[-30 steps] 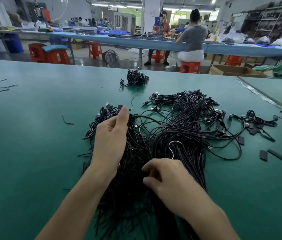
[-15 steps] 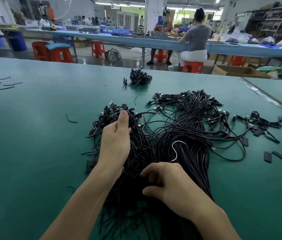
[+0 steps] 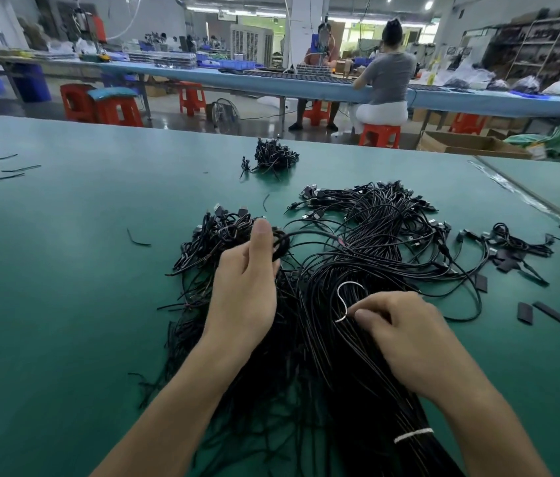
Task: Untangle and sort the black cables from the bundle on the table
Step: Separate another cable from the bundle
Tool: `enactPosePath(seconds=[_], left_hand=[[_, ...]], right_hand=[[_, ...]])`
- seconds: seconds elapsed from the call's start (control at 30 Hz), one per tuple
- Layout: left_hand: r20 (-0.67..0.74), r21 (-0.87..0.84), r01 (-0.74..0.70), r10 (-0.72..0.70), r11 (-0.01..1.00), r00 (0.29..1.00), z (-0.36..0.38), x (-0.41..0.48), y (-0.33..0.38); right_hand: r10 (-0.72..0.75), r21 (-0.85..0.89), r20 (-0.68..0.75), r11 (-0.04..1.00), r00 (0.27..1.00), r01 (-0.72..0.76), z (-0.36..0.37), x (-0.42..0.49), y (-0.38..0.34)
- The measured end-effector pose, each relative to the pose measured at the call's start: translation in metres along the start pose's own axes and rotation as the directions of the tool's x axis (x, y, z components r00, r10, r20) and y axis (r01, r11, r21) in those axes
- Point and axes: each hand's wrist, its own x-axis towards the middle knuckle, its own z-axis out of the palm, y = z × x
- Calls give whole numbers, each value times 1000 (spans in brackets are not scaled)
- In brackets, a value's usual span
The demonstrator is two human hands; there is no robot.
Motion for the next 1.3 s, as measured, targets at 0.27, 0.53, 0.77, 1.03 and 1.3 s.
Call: enactPosePath(seconds=[0.27,0.53,0.77,1.03,1.3], left_hand=[[285,112,46,-76,993,956,11,-11,-5],[302,-210,100,-33,973,953,20,-20,8],[263,-186,61,-10,981,965,19,-20,12],[227,-88,191,-167,978,959,14,-16,9],[270,18,262,-257,965,928,15,-16,5]], right_hand=[[-47,384,-326,906,944,178,10,1,-20],[-202,581,-308,734,930,352,18,-8,-46],[-295,457,-221,811,930,366,14,-12,-48],[-415,167,-338,856,844,488,15,-19,-55],[-514,-203,-273,857,813,473,8,-27,-64]])
